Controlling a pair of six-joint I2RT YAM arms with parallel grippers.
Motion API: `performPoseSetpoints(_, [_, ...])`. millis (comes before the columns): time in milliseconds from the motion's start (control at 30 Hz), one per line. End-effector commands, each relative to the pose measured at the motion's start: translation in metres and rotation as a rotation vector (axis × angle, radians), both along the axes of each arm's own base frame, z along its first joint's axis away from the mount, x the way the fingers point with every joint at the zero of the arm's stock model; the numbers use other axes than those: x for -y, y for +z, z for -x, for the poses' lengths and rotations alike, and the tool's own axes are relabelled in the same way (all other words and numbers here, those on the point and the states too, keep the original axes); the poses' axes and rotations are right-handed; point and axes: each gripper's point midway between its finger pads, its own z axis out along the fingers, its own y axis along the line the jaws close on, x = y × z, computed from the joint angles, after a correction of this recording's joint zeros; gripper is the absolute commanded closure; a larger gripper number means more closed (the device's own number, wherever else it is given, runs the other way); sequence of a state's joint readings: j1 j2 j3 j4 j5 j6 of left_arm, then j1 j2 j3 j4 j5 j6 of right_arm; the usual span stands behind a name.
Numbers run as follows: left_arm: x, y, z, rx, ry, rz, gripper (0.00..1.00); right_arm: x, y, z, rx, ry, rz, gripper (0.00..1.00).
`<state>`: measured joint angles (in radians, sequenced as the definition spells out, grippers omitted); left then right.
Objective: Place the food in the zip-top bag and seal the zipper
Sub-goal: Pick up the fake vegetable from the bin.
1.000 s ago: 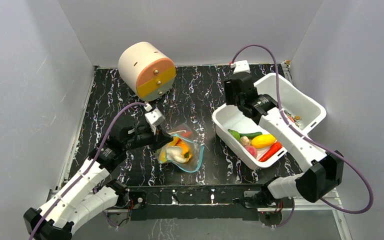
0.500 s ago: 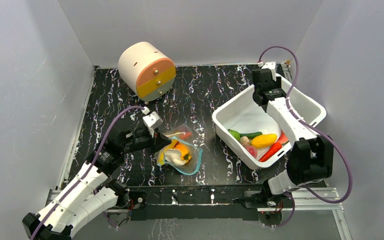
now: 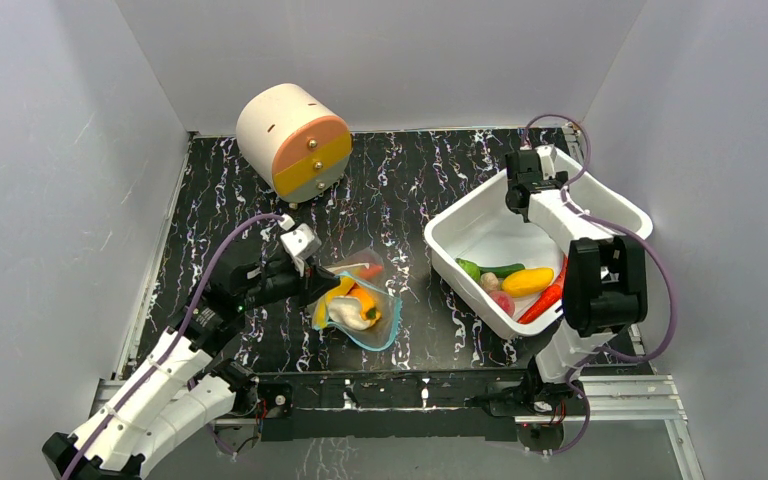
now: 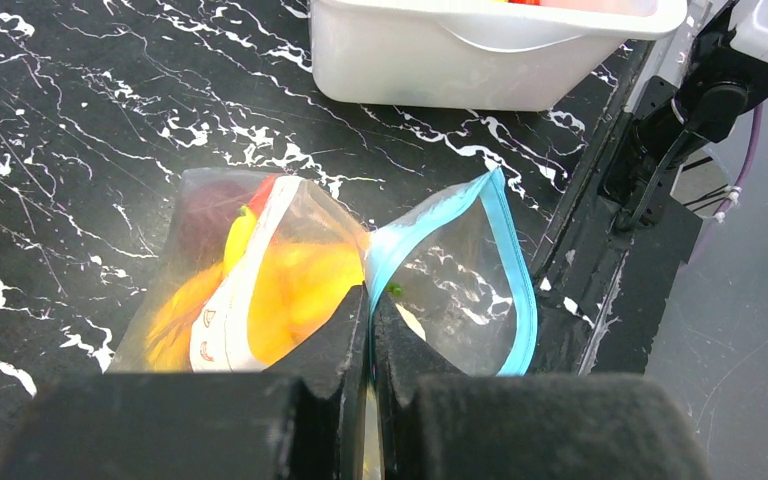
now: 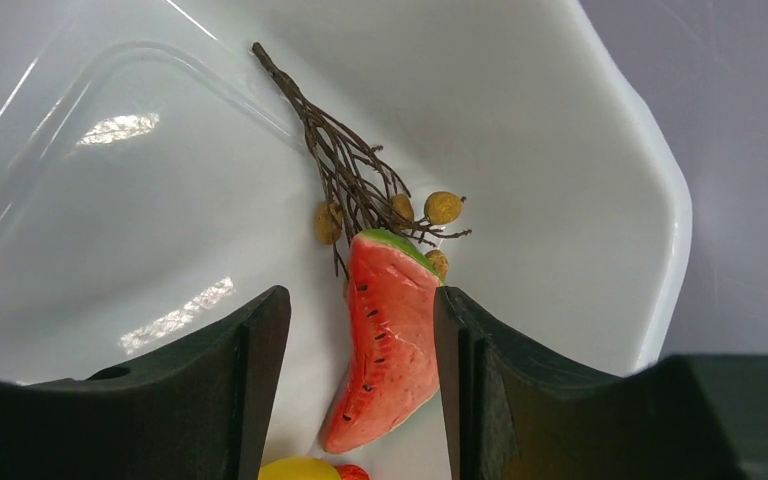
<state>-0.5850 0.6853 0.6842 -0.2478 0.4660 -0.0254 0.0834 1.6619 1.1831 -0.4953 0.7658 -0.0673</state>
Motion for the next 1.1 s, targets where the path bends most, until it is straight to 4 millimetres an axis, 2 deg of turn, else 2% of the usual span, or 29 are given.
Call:
performPoseSetpoints(0, [-0.001,0.004,0.002,0.03,-0.005,0.009,1.0,0.014,-0.01,-0.004,0.003,-0.07,0.042,0.46])
performPoseSetpoints(33, [-0.001,0.003,0.002,0.028,-0.006,0.009,1.0,0.02,-0.01,0.0,-0.012,-0.093,0.079,0.45])
performPoseSetpoints(100, [-0.001,0.003,0.002,0.028,-0.006,0.009,1.0,0.031,-0.022,0.009,-0.078,-0.131,0.146,0.44])
performPoseSetpoints(167, [-0.001,0.003,0.002,0.03,-0.005,0.009,1.0,0.037,-0.029,0.012,-0.099,-0.147,0.147,0.44])
performPoseSetpoints(467, [-0.003,0.004,0.0,0.037,0.007,0.003,1.0,0.043,-0.06,0.014,-0.144,-0.144,0.112,0.44])
performPoseSetpoints(667, [-0.003,0.002,0.0,0.032,0.01,-0.001,1.0,0.042,-0.058,0.004,-0.139,-0.14,0.104,0.46])
performPoseSetpoints(833, [-0.003,0.002,-0.002,0.036,0.014,-0.002,1.0,0.036,-0.046,-0.019,-0.074,-0.093,0.062,0.47])
performPoseSetpoints(900, [-0.003,0.002,-0.002,0.035,0.014,-0.004,1.0,0.036,-0.045,-0.025,-0.072,-0.083,0.065,0.51])
performPoseSetpoints(967, [-0.004,0.001,-0.002,0.035,0.018,-0.007,1.0,0.035,-0.047,-0.031,-0.073,-0.068,0.056,0.56])
performPoseSetpoints(1067, [-0.004,0.001,-0.003,0.036,0.021,-0.008,1.0,0.033,-0.055,-0.038,-0.082,-0.044,0.05,0.56])
